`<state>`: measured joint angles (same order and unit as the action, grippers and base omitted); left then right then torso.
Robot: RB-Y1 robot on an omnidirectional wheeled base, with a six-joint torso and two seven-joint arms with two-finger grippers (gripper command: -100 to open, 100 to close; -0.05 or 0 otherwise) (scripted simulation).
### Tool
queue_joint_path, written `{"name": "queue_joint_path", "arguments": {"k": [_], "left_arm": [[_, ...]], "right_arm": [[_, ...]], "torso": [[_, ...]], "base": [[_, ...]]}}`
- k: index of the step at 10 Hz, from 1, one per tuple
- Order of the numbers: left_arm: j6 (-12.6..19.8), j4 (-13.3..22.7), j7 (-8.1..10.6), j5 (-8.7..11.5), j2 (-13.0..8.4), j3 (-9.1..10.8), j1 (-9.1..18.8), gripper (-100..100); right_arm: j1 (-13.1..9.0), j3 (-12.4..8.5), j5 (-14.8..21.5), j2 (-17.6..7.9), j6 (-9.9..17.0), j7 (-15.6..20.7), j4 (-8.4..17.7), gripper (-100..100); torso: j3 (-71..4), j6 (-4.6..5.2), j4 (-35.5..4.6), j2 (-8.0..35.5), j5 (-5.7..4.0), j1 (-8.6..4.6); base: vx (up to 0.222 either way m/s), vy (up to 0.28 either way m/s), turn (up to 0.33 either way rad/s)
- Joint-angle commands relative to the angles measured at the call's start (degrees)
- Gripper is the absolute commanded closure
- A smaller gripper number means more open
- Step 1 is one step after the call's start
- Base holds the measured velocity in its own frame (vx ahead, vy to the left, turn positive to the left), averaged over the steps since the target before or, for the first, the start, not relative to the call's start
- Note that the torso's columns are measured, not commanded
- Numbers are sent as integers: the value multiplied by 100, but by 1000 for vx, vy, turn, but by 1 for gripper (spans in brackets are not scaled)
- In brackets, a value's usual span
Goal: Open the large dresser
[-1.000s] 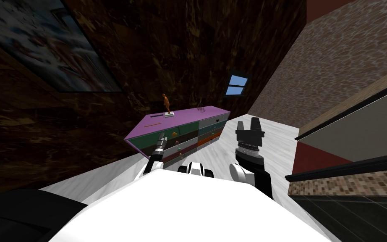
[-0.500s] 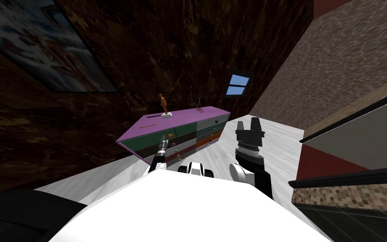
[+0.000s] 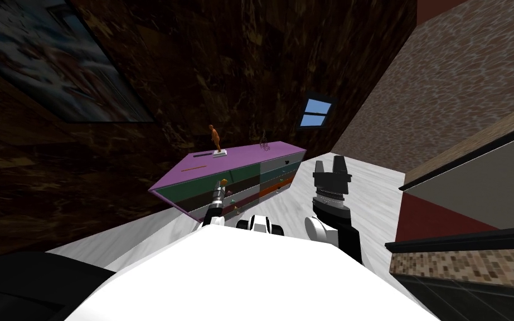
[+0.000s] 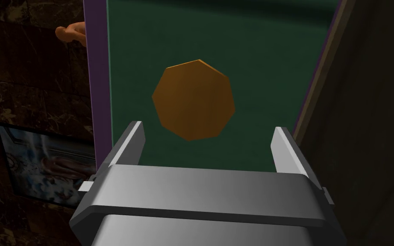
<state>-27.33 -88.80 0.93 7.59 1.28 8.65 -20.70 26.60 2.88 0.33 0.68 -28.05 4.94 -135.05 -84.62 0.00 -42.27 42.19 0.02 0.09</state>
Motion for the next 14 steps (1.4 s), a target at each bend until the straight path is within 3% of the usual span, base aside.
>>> {"name": "queue_joint_path", "arguments": {"k": [1, 6, 14], "left_arm": [[21, -14, -1, 1, -1, 2, 0, 100], [105, -246, -7, -15, 26, -72, -156, 100], [97, -333, -32, -50, 76, -153, -271, 100]], "right_arm": [[0, 0, 0, 0, 0, 0, 0, 0], [-3, 1, 0, 2, 1, 0, 1, 0], [-2, 1, 0, 1, 0, 0, 0, 0]], "torso": [[1, -1, 1, 6, 0, -5], [-1, 6, 14, -5, 11, -8], [-10, 5, 15, -17, 8, -6]], "base": [[6, 4, 12], [-146, -91, 10], [-130, -77, 11]]}}
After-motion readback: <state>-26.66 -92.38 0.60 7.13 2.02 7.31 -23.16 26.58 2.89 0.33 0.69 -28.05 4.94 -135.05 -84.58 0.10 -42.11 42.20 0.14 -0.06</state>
